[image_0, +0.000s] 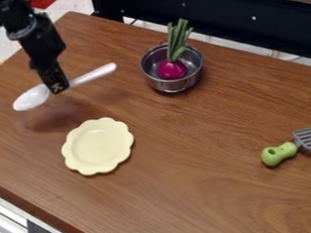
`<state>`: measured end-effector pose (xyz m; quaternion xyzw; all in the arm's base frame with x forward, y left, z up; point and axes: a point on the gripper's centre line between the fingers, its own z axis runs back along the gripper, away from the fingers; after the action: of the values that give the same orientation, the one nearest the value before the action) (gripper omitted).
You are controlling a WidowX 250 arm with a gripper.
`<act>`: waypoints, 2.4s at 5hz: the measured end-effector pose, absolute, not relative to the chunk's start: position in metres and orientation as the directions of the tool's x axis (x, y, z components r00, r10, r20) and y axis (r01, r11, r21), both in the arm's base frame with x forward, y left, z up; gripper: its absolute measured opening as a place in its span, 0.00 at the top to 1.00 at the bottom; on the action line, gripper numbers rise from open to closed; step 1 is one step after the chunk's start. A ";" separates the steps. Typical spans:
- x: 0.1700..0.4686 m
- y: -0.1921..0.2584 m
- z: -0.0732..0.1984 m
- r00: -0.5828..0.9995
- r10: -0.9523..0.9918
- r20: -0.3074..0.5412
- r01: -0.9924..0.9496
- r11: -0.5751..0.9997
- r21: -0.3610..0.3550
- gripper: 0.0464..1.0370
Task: Place the white spoon on top of the silver pot
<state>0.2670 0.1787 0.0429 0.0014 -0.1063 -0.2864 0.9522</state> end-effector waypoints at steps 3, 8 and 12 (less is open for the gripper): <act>0.286 0.140 0.061 0.738 -0.651 0.179 0.645 0.758 0.098 0.97; 0.367 0.057 0.064 0.548 -0.812 0.200 0.806 0.577 0.130 0.98; 0.379 0.067 0.050 0.545 -0.817 0.191 0.815 0.569 0.111 0.98</act>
<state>0.3794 0.0675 0.0495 0.0046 -0.1112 -0.4640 0.8788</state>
